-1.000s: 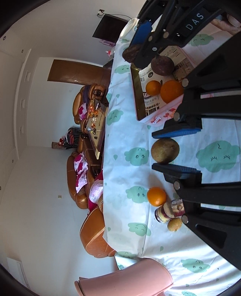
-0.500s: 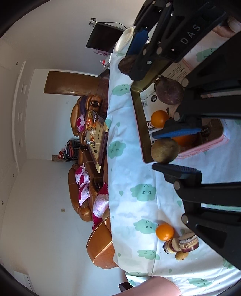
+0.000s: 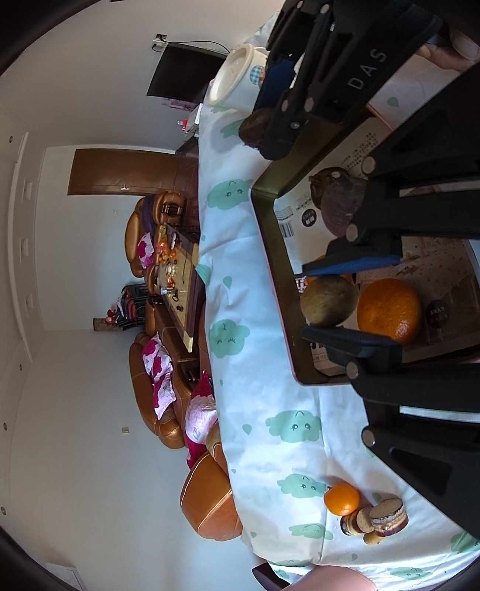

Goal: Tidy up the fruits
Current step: 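Lower both held fruits into the tin box and open both tools, then withdraw both tools from the tin toward the remaining items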

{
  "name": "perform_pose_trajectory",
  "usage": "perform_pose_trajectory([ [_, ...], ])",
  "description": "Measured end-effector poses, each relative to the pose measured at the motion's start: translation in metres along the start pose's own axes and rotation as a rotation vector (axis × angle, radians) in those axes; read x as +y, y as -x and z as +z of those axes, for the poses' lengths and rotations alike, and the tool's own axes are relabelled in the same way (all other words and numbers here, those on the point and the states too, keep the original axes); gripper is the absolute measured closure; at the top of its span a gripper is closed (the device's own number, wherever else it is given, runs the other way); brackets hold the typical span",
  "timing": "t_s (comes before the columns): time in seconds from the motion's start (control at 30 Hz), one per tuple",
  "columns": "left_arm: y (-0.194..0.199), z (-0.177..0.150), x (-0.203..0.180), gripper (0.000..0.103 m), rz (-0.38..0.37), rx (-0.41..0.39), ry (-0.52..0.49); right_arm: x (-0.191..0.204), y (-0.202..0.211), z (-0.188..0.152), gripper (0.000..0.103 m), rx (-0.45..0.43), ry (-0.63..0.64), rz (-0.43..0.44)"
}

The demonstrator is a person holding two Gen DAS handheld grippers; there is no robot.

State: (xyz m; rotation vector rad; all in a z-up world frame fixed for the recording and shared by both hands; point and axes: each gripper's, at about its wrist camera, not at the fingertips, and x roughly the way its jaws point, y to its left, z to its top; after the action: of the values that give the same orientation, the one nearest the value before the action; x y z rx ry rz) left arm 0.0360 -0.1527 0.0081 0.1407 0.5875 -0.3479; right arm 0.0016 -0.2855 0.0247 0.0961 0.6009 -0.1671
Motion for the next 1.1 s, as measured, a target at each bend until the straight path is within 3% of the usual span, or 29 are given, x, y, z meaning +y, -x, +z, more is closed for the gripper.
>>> perform_pose_trajectory([
  [0.47, -0.018, -0.004, -0.001, 0.075, 0.035, 0.063, -0.003, 0.002, -0.028, -0.014, 0.062, 0.128, -0.029, 0.1],
  [0.63, -0.019, -0.004, 0.0, 0.075, 0.042, 0.072, 0.002, -0.001, -0.029, -0.016, 0.062, 0.136, -0.056, 0.127],
  [0.73, -0.02, -0.004, 0.001, 0.073, 0.047, 0.074, 0.005, -0.005, -0.029, -0.015, 0.057, 0.14, -0.096, 0.179],
  [0.77, -0.019, -0.004, 0.001, 0.07, 0.047, 0.07, 0.005, -0.006, -0.028, -0.015, 0.051, 0.134, -0.108, 0.192],
  [0.93, -0.01, -0.004, 0.001, 0.021, 0.082, 0.028, 0.005, -0.008, -0.011, -0.01, 0.041, 0.037, -0.129, 0.192],
  [1.0, -0.003, -0.004, 0.001, 0.007, 0.086, -0.004, 0.007, -0.01, -0.002, -0.007, 0.034, -0.02, -0.139, 0.172],
  [1.03, 0.001, -0.004, 0.001, 0.0, 0.094, -0.021, 0.008, -0.012, 0.002, -0.006, 0.033, -0.049, -0.143, 0.16],
  [1.1, 0.009, -0.003, 0.0, 0.0, 0.106, -0.057, 0.006, -0.013, 0.01, -0.005, 0.028, -0.104, -0.142, 0.126],
])
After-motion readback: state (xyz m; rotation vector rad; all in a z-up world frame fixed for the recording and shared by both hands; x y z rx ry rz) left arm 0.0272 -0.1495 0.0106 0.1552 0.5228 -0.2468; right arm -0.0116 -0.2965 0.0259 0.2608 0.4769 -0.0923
